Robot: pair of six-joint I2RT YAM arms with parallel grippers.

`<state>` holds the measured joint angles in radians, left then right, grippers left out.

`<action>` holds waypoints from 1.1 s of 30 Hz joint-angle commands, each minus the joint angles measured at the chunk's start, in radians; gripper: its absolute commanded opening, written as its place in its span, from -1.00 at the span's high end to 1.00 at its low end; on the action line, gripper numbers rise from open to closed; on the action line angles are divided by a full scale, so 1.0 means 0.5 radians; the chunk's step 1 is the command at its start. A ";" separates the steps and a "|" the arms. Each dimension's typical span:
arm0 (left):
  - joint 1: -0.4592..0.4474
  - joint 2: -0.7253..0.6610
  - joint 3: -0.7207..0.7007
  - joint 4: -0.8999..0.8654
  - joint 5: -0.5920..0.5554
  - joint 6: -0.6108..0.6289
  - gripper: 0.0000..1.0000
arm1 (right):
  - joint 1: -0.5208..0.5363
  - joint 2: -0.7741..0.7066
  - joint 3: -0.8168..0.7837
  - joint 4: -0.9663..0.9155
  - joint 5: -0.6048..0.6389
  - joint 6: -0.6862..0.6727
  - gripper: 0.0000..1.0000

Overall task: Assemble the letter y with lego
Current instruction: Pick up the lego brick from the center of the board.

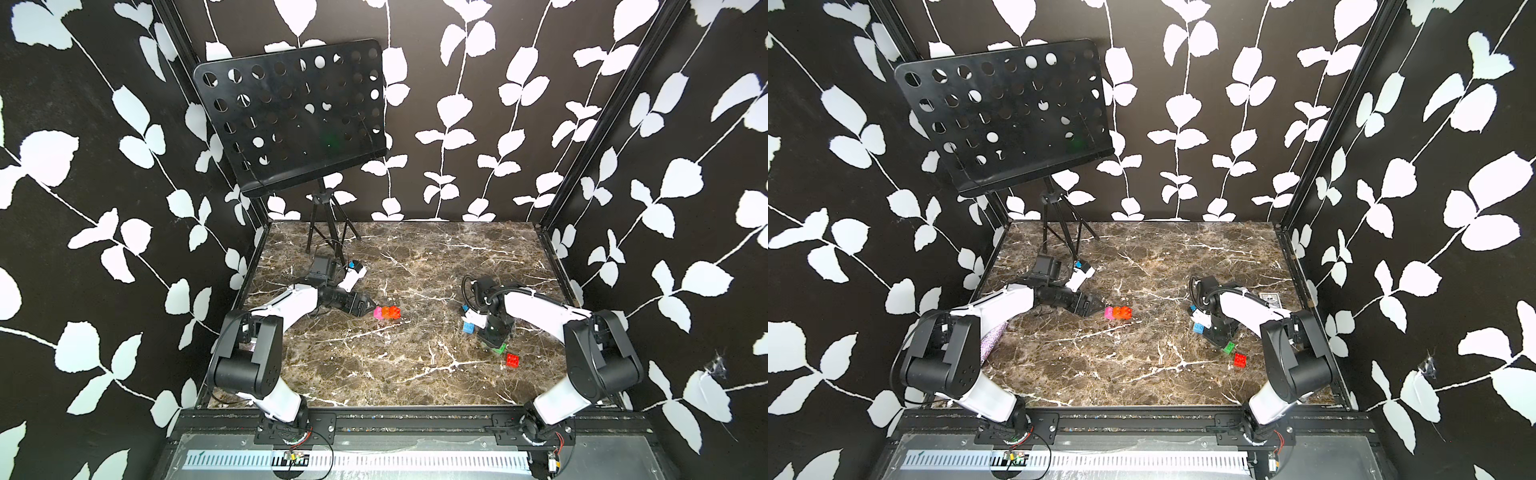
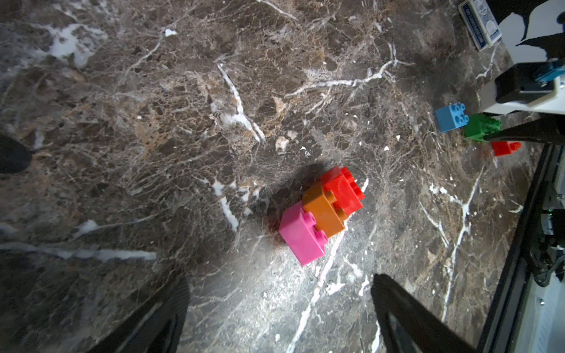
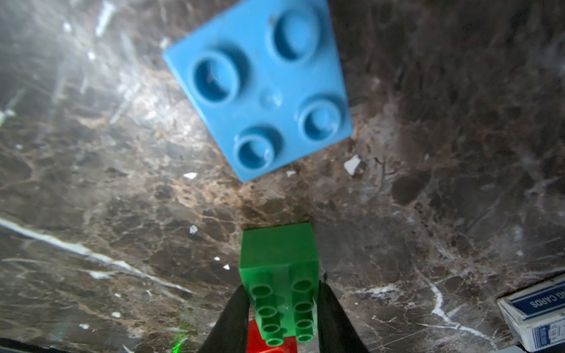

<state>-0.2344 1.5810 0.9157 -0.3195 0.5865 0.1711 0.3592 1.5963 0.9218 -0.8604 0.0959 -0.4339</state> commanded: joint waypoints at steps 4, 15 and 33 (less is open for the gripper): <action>-0.001 -0.048 0.019 -0.061 -0.022 0.045 -0.91 | -0.014 0.077 -0.011 -0.031 -0.056 -0.013 0.33; 0.001 -0.060 0.017 -0.055 -0.023 0.038 -0.91 | -0.013 0.085 0.015 -0.040 -0.072 -0.035 0.34; 0.227 -0.132 -0.003 0.000 -0.076 -0.064 -0.95 | 0.665 0.382 0.621 0.087 -0.210 -0.666 0.42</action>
<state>-0.1413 1.5673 0.9157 -0.3302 0.5438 0.1532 0.6720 1.7180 1.1736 -0.8097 0.0170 -0.6861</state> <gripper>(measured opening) 0.974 0.323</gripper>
